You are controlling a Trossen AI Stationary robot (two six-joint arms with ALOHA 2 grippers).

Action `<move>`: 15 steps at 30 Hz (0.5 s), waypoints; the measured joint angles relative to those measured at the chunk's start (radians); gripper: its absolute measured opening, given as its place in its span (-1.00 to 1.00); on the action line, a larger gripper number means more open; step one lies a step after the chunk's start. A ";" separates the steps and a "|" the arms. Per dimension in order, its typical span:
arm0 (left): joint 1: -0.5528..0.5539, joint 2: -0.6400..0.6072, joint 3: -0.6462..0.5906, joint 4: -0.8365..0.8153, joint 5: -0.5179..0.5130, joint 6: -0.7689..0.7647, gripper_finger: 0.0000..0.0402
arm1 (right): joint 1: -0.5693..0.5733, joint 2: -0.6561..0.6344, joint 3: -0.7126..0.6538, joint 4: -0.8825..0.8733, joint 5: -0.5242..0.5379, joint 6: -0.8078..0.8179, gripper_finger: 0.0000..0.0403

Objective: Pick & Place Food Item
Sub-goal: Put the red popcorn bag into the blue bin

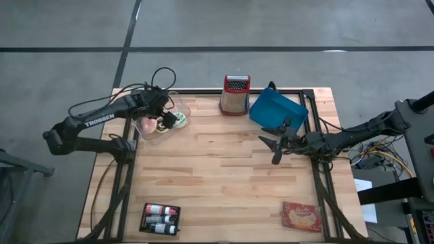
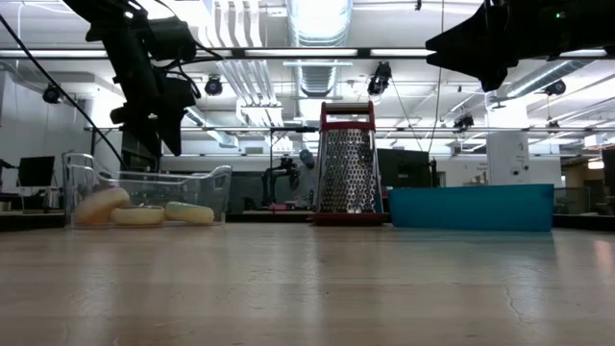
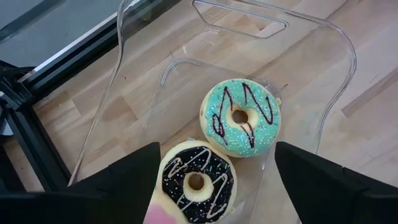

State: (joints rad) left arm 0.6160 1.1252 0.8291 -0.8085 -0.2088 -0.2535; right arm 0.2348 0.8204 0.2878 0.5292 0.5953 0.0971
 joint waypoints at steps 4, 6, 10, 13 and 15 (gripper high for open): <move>0.000 0.000 0.000 0.003 0.000 0.000 0.62 | 0.000 0.000 0.000 0.000 0.000 0.000 -0.16; 0.000 0.000 0.000 0.007 0.000 0.000 0.62 | 0.000 0.000 0.000 0.000 0.000 0.000 -0.16; 0.000 0.000 0.000 0.008 0.000 0.013 0.62 | 0.001 0.000 0.000 0.000 0.000 0.000 -0.16; 0.000 -0.001 0.000 0.025 0.000 0.053 0.62 | 0.001 0.000 0.000 0.000 0.000 0.000 -0.16; 0.000 -0.005 0.000 0.048 0.000 0.068 0.62 | 0.001 0.000 0.000 0.000 0.000 0.000 -0.16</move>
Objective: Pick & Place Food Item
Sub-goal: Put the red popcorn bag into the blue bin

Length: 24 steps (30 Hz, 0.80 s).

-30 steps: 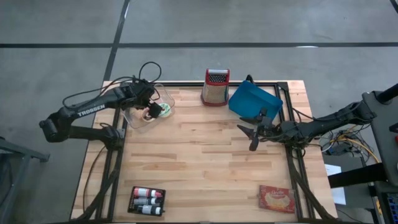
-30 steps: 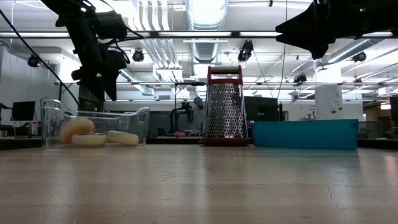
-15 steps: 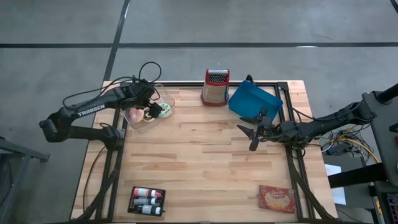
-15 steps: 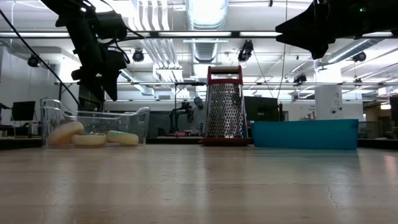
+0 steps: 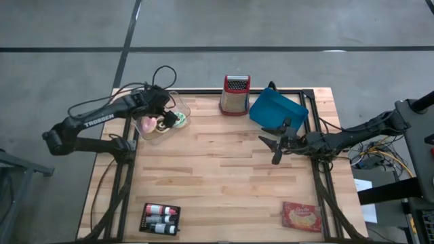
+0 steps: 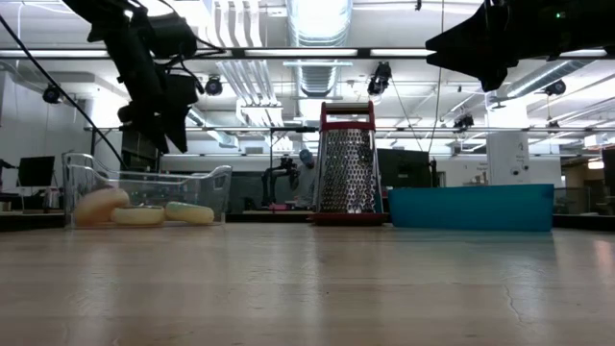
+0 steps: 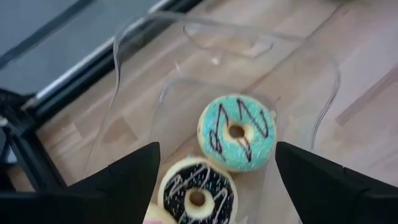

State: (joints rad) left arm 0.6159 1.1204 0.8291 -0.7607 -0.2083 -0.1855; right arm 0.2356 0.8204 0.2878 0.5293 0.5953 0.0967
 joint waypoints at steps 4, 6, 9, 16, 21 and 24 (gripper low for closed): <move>0.000 -0.013 0.000 0.055 0.000 0.003 0.62 | 0.000 0.000 0.000 0.000 0.000 0.000 -0.16; 0.000 -0.017 0.000 0.080 0.004 0.003 0.62 | 0.000 0.000 0.000 0.000 0.000 0.000 -0.16; -0.001 -0.023 0.000 0.098 0.008 0.003 0.62 | 0.000 0.000 0.000 0.000 0.000 0.000 -0.16; -0.001 -0.026 0.000 0.096 0.011 0.003 0.62 | -0.001 0.000 0.000 0.000 0.000 0.000 -0.16; -0.001 -0.026 0.000 0.097 0.010 -0.007 0.62 | -0.001 0.000 0.000 0.000 0.000 -0.015 -0.16; -0.009 -0.026 0.000 0.144 0.019 0.020 0.62 | -0.002 0.000 0.000 0.003 0.003 -0.027 -0.16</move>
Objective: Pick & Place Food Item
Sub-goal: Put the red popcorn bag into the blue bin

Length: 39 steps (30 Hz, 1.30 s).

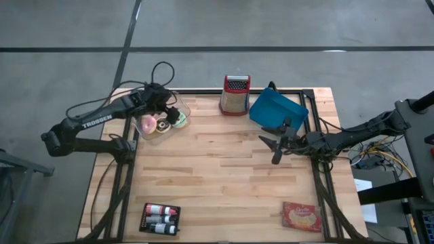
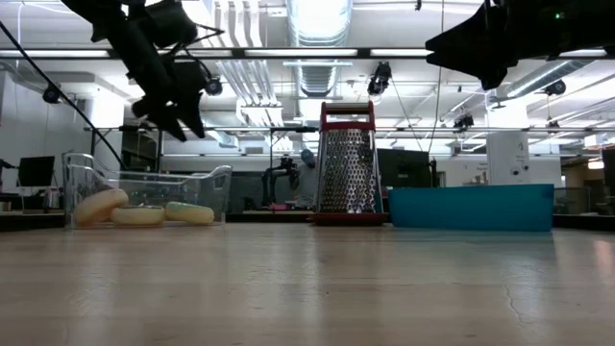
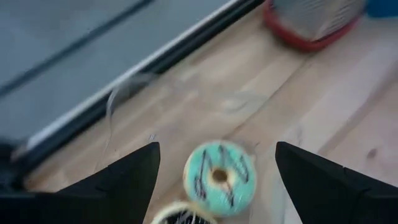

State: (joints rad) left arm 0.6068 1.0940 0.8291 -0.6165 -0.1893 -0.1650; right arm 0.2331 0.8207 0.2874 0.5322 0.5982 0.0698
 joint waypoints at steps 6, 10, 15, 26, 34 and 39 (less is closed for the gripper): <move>-0.048 -0.023 0.000 0.248 0.056 0.118 0.62 | -0.001 0.000 0.000 0.007 0.003 0.009 -0.16; -0.116 -0.057 -0.002 0.414 0.074 0.202 0.62 | 0.000 0.000 0.006 0.005 0.003 0.082 -0.16; -0.218 -0.109 -0.045 0.531 0.158 0.263 0.62 | 0.000 0.000 0.003 -0.002 0.003 0.148 -0.16; -0.409 -0.242 -0.217 0.762 0.213 0.341 0.62 | -0.011 0.000 0.002 0.001 -0.001 0.132 -0.16; -0.430 -0.374 -0.358 0.915 0.208 0.386 0.62 | -0.010 0.010 0.070 -0.100 -0.072 0.111 -0.22; -0.430 -0.398 -0.387 0.916 0.207 0.386 0.62 | -0.009 0.045 0.191 -0.350 -0.089 0.177 -0.29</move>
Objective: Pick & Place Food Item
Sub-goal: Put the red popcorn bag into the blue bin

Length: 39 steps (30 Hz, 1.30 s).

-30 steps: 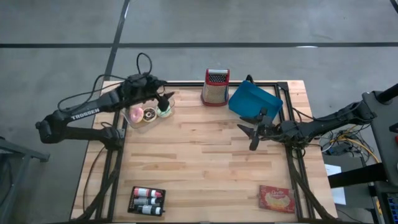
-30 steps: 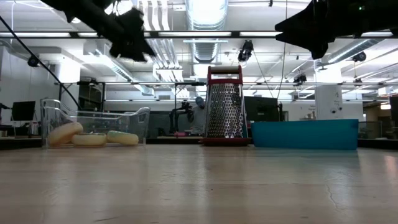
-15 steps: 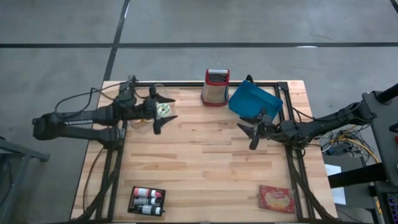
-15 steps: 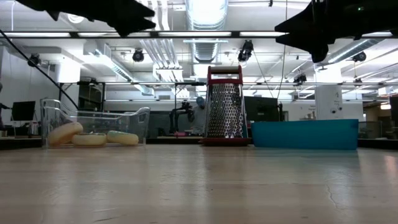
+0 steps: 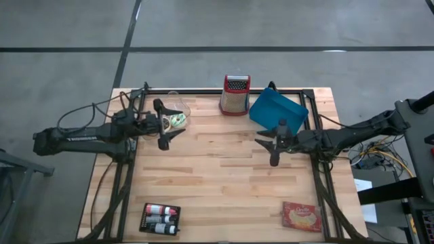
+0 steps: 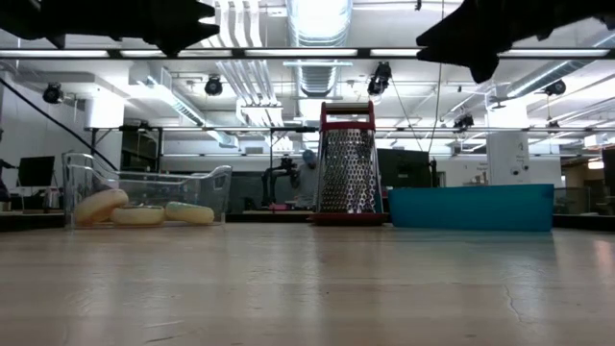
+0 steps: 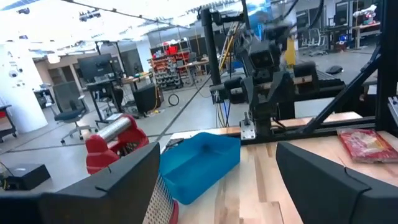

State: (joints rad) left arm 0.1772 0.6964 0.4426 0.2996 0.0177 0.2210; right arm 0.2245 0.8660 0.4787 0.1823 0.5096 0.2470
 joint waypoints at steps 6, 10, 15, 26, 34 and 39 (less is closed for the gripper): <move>-0.001 0.002 -0.006 -0.016 0.002 -0.012 0.62 | 0.000 0.058 0.201 -0.284 -0.214 0.134 -0.31; -0.001 0.002 -0.006 -0.039 0.002 -0.015 0.62 | 0.001 0.114 0.319 -0.394 -0.466 0.227 -0.30; -0.001 0.007 -0.006 -0.062 0.002 -0.015 0.62 | 0.004 0.193 0.453 -0.627 -0.671 0.497 -0.34; -0.001 0.010 -0.006 -0.069 0.002 -0.011 0.62 | 0.063 0.427 0.745 -1.349 -0.676 1.118 -0.41; 0.000 0.010 -0.006 -0.074 -0.010 -0.011 0.62 | 0.144 0.592 0.837 -1.356 -0.721 1.113 -0.41; 0.000 0.010 -0.006 -0.074 -0.010 -0.011 0.62 | 0.197 0.694 0.858 -1.362 -0.753 1.113 -0.41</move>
State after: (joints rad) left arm 0.1772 0.7067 0.4362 0.2253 0.0075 0.2104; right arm 0.4212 1.5600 1.3368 -1.1794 -0.2432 1.3604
